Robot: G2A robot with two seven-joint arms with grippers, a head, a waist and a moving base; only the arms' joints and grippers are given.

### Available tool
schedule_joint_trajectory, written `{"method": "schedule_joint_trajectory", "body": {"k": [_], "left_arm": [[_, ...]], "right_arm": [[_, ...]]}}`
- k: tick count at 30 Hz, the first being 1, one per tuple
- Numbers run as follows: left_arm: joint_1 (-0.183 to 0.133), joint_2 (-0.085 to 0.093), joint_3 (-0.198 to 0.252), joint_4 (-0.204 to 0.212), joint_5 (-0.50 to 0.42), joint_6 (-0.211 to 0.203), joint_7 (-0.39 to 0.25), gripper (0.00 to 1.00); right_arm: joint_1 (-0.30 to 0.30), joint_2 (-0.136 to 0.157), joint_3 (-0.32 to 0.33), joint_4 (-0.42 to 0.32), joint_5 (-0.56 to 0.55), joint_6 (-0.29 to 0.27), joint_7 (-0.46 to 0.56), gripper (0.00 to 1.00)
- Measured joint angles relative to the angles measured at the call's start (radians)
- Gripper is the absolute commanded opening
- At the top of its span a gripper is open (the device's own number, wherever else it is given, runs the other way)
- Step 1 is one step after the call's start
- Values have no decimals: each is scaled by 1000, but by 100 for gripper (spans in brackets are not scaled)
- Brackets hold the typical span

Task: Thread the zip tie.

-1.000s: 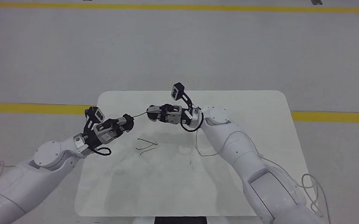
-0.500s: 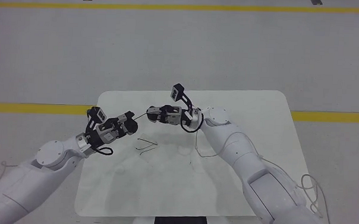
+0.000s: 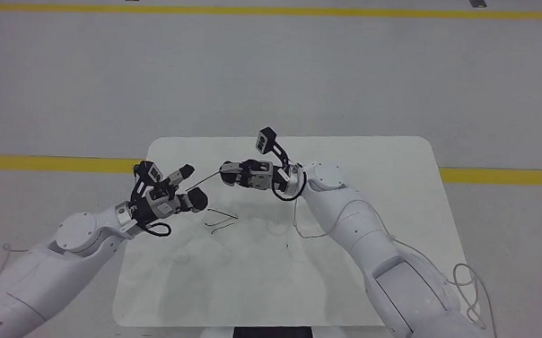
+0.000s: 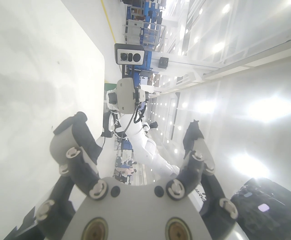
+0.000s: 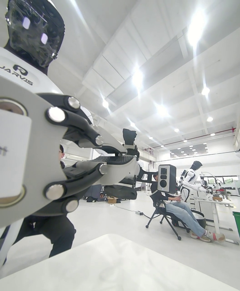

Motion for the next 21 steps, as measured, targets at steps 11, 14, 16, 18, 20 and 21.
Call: {"method": "schedule_joint_trajectory", "body": {"k": [11, 14, 16, 18, 20, 21], "left_arm": [[-3, -19, -9, 10, -17, 36, -60, 40], [1, -22, -16, 13, -12, 40, -64, 20], [4, -25, -21, 15, -10, 45, -60, 19], [6, -28, -25, 16, -9, 49, -60, 17], [8, -31, -28, 17, -8, 53, -62, 11], [9, -32, -30, 17, -6, 56, -65, 10]], "right_arm": [[-66, 26, 28, -121, -39, 66, -88, 0], [-79, 32, 33, -147, -49, 79, -90, 0], [-86, 36, 34, -161, -56, 88, -87, 0], [-90, 39, 36, -171, -59, 97, -82, 0], [-94, 41, 38, -178, -60, 102, -80, 0], [-96, 42, 39, -183, -60, 104, -79, 0]]}}
